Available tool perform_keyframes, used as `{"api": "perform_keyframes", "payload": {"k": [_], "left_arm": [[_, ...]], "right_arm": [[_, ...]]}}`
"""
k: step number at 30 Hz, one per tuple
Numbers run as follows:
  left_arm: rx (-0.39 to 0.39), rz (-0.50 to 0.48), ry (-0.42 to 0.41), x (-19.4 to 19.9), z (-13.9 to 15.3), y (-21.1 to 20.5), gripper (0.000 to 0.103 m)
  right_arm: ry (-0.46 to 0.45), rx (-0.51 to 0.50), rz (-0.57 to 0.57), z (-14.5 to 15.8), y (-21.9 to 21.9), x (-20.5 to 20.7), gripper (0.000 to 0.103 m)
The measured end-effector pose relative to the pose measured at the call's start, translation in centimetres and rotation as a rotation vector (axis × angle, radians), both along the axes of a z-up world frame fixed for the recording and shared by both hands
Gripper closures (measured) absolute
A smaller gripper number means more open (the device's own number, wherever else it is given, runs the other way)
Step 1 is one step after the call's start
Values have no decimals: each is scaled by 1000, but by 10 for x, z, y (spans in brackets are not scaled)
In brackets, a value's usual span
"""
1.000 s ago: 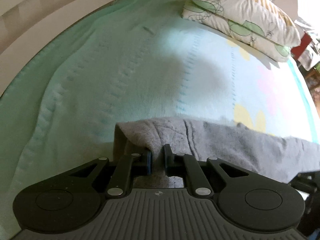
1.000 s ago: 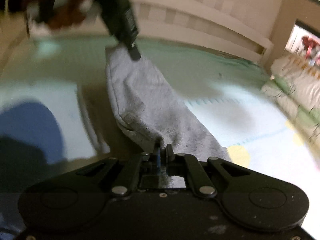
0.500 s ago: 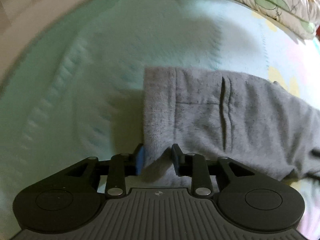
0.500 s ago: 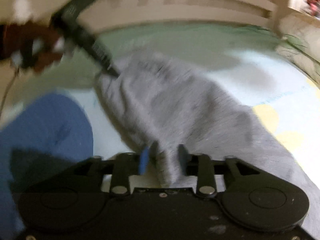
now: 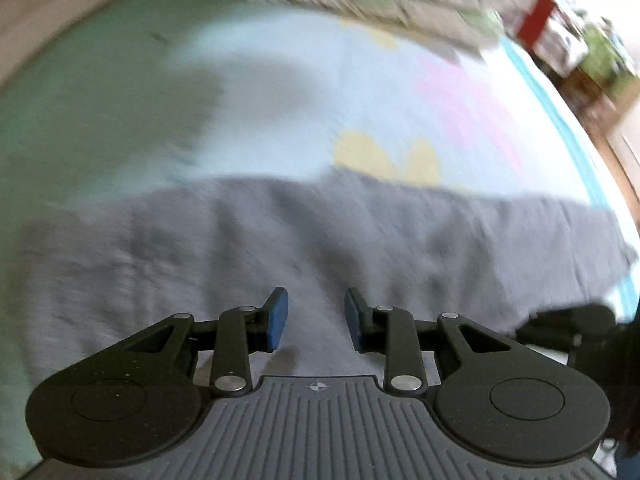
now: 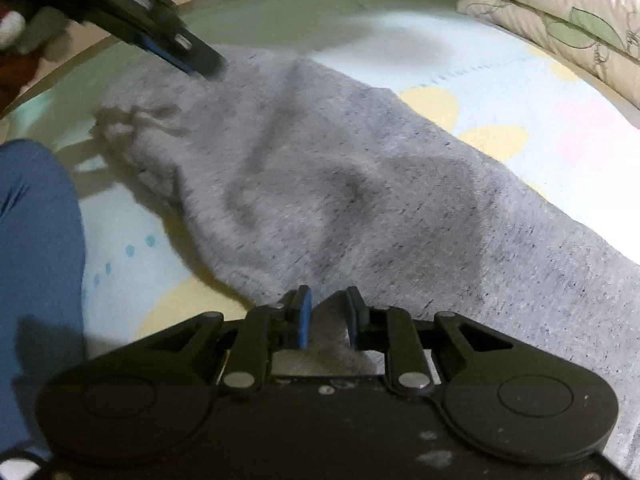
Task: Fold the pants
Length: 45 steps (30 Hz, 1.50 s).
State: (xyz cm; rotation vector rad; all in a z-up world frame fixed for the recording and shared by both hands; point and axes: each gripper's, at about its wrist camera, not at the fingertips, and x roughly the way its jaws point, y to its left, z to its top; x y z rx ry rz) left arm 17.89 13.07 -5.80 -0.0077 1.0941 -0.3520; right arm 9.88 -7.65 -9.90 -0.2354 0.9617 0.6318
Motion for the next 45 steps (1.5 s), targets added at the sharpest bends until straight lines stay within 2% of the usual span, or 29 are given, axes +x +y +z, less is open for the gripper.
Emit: {"api": "perform_keyframes", "payload": {"k": [2,4,6,10,13,15,17,19,20,24,27,31,32,33,35,39,40,41,45], "left_arm": [[28,-39,72,-4,-19,-7,73],[53,-35,169,-1,-37,-7,73],[35,-31,180,3,-36,-3,73],[32,-15,124,7,-30,1,73],[-10,62,35,14,-18,14,73],[-12,116,11,24,-16,24,73],[1,139,37,29,-25,28,73],[32,123,97,31,-39,25,73],[22,119,126,34,-45,25,72],[23,91,129,37,-50,16,63],[43,78,119,39,-55,6,61],[34,82,120,38,-56,-3,60],[27,84,122,41,-56,6,60],[19,89,124,41,-56,7,60],[3,98,128,37,-53,15,60],[-23,113,135,31,-48,24,60],[-25,114,135,31,-48,25,60],[-25,115,135,31,-48,25,60],[-12,108,131,30,-49,23,59]], "right_arm": [[22,28,-17,5,-4,4,82],[14,59,-49,17,-10,6,82],[4,107,-86,30,-16,17,82],[-14,200,-156,51,-23,50,79],[-52,230,-175,60,-20,76,72],[-61,243,-169,61,-15,98,65],[-55,242,-154,56,-4,120,65],[-47,228,-131,51,6,135,65],[-41,218,-118,48,10,143,65],[-6,177,-65,31,26,164,60],[22,165,-31,24,26,165,55],[56,174,14,11,27,167,55],[59,182,27,11,28,166,62],[56,185,34,11,27,164,76],[50,183,51,14,27,159,91],[31,167,85,15,27,149,94],[26,165,84,16,27,149,94],[21,162,80,16,27,149,89],[36,157,74,13,31,156,87]]}}
